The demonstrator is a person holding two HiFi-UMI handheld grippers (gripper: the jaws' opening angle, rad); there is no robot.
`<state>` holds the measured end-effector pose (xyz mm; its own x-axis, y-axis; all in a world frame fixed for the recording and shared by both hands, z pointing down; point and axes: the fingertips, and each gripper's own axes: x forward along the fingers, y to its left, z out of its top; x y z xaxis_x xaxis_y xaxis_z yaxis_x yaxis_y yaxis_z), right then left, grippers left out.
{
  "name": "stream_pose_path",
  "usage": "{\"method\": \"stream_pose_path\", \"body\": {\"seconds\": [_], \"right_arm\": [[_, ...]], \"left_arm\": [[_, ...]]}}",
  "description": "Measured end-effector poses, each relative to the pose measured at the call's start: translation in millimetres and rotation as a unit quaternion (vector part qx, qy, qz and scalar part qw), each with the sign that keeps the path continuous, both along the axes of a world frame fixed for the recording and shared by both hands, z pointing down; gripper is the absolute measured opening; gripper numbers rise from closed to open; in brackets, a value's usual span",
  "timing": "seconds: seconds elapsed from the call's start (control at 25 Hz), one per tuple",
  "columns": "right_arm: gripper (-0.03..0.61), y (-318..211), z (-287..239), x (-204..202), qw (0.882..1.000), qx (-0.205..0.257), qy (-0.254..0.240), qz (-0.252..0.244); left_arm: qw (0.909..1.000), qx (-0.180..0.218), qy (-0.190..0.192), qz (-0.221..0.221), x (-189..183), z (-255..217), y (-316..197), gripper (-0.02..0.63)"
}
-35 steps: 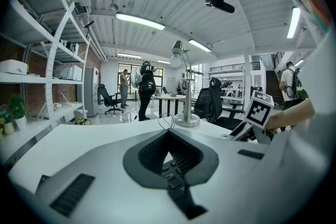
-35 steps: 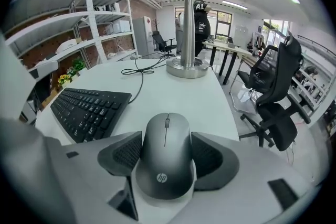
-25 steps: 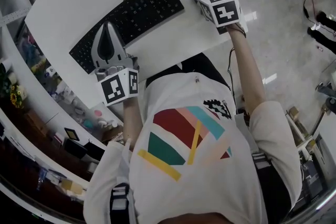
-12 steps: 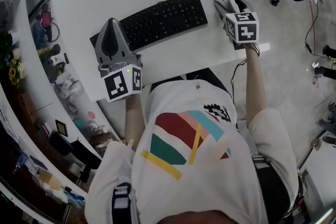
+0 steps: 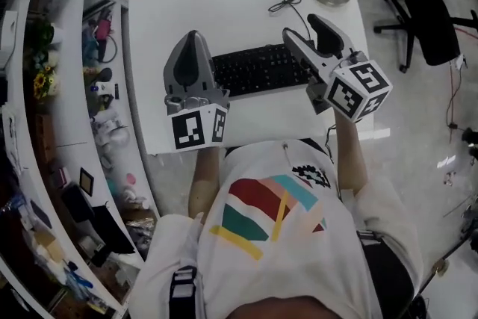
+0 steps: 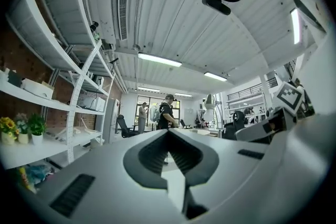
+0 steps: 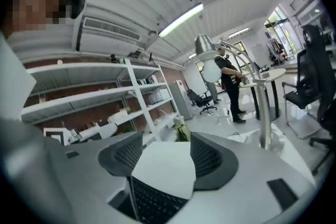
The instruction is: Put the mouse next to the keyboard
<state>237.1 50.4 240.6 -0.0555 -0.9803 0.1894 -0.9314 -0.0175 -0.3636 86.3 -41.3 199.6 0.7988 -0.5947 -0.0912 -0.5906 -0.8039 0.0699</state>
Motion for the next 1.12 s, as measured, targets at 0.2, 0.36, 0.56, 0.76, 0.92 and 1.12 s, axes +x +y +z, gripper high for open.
{"method": "stream_pose_path", "body": {"seconds": [0.2, 0.36, 0.56, 0.76, 0.92, 1.12], "right_arm": [[0.08, -23.8, -38.6, -45.4, 0.998, 0.058, -0.003, -0.001], [0.012, -30.9, -40.5, -70.1, 0.997, 0.053, 0.047, -0.009], [0.012, -35.5, -44.6, -87.4, 0.995, 0.052, 0.077, -0.032], [0.012, -35.5, -47.7, -92.5, 0.994, 0.055, 0.084, -0.036], [0.012, -34.7, -48.2, -92.4, 0.994, 0.055, 0.084, -0.037], [0.012, -33.2, -45.9, -94.9, 0.995, 0.051, 0.081, -0.041]], "left_arm": [[0.9997, 0.001, 0.021, 0.013, 5.2, -20.0, 9.4, 0.044], [0.9996, -0.003, 0.022, 0.017, 6.4, -22.5, 13.3, 0.044], [0.9996, 0.002, 0.023, 0.016, 5.2, -26.3, 13.7, 0.044], [0.9997, 0.002, 0.023, 0.012, 0.1, -25.7, 15.0, 0.044], [0.9997, 0.0, 0.023, 0.011, 0.7, -25.2, 15.7, 0.044], [0.9996, 0.0, 0.024, 0.013, 3.2, -24.8, 18.8, 0.044]]}}
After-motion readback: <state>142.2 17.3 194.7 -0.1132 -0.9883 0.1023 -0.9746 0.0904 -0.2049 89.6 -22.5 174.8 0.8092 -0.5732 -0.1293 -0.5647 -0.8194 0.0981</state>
